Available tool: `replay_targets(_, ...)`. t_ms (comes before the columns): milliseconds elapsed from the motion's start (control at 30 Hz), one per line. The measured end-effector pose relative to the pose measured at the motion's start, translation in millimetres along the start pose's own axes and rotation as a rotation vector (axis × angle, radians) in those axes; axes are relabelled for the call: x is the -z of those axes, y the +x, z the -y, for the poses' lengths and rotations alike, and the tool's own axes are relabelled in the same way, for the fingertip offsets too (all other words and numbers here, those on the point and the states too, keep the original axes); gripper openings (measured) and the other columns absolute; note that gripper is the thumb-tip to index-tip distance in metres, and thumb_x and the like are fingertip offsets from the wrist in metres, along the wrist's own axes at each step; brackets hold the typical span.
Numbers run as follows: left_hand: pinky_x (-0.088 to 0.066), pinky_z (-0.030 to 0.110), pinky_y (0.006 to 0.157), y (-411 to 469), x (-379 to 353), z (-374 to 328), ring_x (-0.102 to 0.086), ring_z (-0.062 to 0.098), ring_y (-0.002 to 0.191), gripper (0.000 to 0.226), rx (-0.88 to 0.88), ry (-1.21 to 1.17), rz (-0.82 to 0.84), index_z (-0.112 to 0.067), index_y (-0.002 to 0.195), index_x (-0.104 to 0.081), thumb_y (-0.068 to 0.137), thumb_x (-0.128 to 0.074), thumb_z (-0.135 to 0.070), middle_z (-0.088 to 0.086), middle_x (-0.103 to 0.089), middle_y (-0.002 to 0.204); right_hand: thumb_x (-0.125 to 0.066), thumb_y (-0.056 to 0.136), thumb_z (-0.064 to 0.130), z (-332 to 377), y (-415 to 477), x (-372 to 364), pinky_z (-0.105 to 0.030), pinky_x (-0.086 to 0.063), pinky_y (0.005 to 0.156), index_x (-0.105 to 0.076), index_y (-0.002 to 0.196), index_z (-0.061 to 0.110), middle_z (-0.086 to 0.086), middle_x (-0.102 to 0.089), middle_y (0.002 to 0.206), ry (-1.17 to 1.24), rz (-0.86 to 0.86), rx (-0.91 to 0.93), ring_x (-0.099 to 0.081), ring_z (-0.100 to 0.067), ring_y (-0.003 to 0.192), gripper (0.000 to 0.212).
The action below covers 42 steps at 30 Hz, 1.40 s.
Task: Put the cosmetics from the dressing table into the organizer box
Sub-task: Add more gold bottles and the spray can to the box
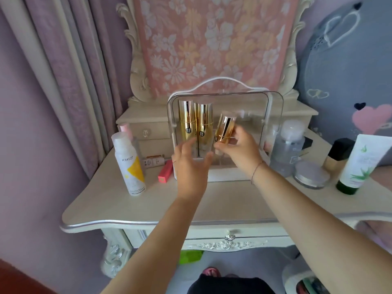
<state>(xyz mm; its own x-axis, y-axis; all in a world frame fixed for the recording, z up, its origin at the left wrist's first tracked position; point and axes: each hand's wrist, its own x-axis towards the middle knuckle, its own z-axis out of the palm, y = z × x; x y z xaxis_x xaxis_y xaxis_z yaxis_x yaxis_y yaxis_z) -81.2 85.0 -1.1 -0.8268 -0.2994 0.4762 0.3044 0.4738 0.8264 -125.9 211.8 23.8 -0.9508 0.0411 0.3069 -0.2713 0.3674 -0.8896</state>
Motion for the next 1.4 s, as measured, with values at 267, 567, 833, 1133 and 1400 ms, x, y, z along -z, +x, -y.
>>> replay_targets(267,-0.027,0.031,0.107,7,5,45,-0.032,0.02,0.134,0.067,0.153,0.115,0.059,-0.012,0.141,-0.035,0.084,-0.065,-0.03,0.006,-0.038,0.145,-0.077,0.075,0.022,-19,35,-29,-0.027,-0.049,0.083,-0.057,0.113,0.017,0.004,-0.066,0.103,-0.058,0.071,0.011,-0.063,-0.01,0.091,0.042)
replay_targets(567,-0.027,0.032,0.109,6,4,50,-0.03,0.02,0.137,0.067,0.157,0.1,0.09,-0.014,0.143,-0.031,0.087,-0.062,-0.031,0.006,-0.035,0.148,-0.079,0.072,0.021,-32,41,-40,-0.032,-0.052,0.087,-0.053,0.113,0.019,0.003,-0.066,0.105,-0.194,0.124,-0.015,-0.063,-0.018,0.096,0.048)
replay_targets(833,-0.028,0.027,0.107,5,7,46,-0.035,0.021,0.132,0.056,0.083,0.135,0.036,-0.009,0.139,-0.038,0.089,-0.059,-0.025,0.008,-0.041,0.141,-0.075,0.075,0.037,-35,44,-44,-0.025,-0.044,0.065,-0.057,0.097,0.021,0.004,-0.065,0.09,-0.278,0.141,-0.049,-0.061,-0.015,0.083,0.032)
replay_targets(1133,-0.025,0.034,0.11,1,24,57,-0.036,0.027,0.131,0.048,0.106,0.319,-0.07,-0.003,0.135,-0.043,0.088,-0.036,0.006,0.014,-0.045,0.14,-0.066,0.083,0.039,-31,39,-42,-0.032,-0.05,0.071,-0.067,0.094,0.015,-0.003,-0.069,0.086,-0.33,0.156,-0.012,-0.062,-0.02,0.081,0.027)
replay_targets(1400,-0.036,0.031,0.101,35,32,53,-0.044,0.029,0.127,0.042,0.094,0.33,0.086,0.0,0.131,-0.047,0.09,-0.039,0.004,0.015,-0.05,0.135,-0.058,0.087,0.046,-25,30,-42,-0.029,-0.043,0.057,-0.064,0.079,0.014,-0.001,-0.058,0.067,-0.44,0.138,-0.014,-0.057,-0.019,0.068,0.033)
